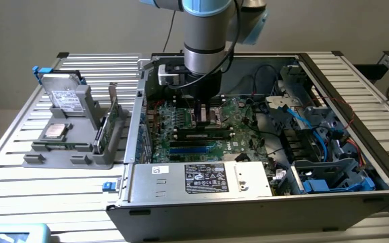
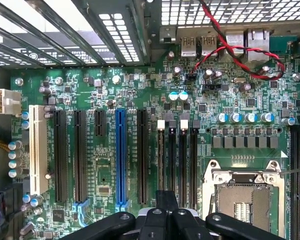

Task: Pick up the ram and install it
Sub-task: 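Press down the ram until it locks into place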

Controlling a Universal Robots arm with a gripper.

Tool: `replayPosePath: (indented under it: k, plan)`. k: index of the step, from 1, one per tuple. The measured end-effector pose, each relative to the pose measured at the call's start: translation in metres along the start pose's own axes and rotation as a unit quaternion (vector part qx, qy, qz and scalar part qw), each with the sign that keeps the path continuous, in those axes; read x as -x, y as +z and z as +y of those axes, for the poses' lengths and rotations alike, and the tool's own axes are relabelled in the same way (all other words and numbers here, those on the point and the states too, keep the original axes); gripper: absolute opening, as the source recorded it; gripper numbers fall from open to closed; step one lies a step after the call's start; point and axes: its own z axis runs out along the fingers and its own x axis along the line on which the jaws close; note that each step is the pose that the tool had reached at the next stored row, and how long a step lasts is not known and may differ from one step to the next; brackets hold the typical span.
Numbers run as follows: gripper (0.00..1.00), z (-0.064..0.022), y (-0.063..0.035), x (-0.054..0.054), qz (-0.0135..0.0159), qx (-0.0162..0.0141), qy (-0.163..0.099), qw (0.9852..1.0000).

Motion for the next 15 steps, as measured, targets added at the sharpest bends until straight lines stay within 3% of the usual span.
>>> replayPosePath:
  k: [10, 12, 15]
  plan:
    - [0.11, 0.0001, 0.0013, 0.000, -0.0001, 0.0000, 0.000, 1.0000]
    - [0.11, -0.0001, -0.0029, 0.000, -0.0011, -0.0006, 0.000, 1.0000]
    - [0.11, -0.0007, -0.0121, -0.001, -0.0003, 0.0000, 0.000, 1.0000]
